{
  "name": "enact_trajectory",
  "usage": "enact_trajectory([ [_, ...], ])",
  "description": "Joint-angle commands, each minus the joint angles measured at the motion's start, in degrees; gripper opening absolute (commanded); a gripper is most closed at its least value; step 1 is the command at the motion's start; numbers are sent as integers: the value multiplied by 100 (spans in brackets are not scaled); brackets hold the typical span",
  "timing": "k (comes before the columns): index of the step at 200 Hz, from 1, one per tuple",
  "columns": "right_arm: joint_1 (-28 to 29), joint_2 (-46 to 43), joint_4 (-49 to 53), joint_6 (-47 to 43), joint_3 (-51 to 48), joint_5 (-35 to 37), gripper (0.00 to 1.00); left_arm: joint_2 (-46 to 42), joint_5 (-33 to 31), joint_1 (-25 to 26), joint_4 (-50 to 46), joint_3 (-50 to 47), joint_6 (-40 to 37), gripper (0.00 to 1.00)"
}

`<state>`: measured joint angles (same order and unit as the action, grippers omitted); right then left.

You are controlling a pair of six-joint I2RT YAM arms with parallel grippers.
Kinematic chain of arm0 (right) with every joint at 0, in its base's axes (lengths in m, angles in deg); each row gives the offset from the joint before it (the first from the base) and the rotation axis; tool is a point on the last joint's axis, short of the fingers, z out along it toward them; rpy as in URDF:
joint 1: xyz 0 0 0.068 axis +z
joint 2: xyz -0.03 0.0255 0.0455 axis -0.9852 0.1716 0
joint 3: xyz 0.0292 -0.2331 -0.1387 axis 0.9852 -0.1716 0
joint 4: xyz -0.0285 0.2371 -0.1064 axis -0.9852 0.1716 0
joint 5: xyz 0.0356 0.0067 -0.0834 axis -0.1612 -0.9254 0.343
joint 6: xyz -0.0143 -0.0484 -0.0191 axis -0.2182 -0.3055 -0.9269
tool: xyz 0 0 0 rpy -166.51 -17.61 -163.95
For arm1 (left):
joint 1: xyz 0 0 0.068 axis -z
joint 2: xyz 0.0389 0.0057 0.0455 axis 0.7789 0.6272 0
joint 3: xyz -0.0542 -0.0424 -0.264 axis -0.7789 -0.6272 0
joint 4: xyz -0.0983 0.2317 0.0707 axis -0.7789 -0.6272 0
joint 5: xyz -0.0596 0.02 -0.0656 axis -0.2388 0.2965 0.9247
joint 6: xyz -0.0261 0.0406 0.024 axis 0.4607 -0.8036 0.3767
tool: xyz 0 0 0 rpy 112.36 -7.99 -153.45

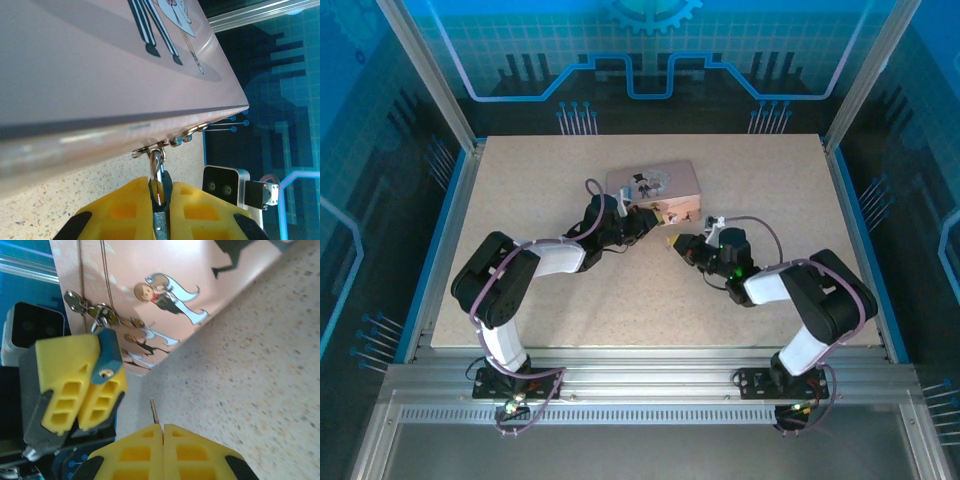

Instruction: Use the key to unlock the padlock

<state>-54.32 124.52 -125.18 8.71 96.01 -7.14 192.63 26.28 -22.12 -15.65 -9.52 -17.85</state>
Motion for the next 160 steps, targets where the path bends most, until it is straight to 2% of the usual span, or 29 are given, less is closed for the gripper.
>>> enact_trajectory([
  [1,-52,-435,95,-528,-147,51,0,-140,296,22,585,4,136,10],
  [29,-128,-1036,331,-879,-240,7,0,-137,342,20,594,0,150,10],
  [86,-173,-2489,1549,-1750,-144,225,0,-107,395,23,646,-6,192,10],
  [160,-207,-2901,1759,-2016,-209,181,0,-129,410,23,647,-27,194,11],
])
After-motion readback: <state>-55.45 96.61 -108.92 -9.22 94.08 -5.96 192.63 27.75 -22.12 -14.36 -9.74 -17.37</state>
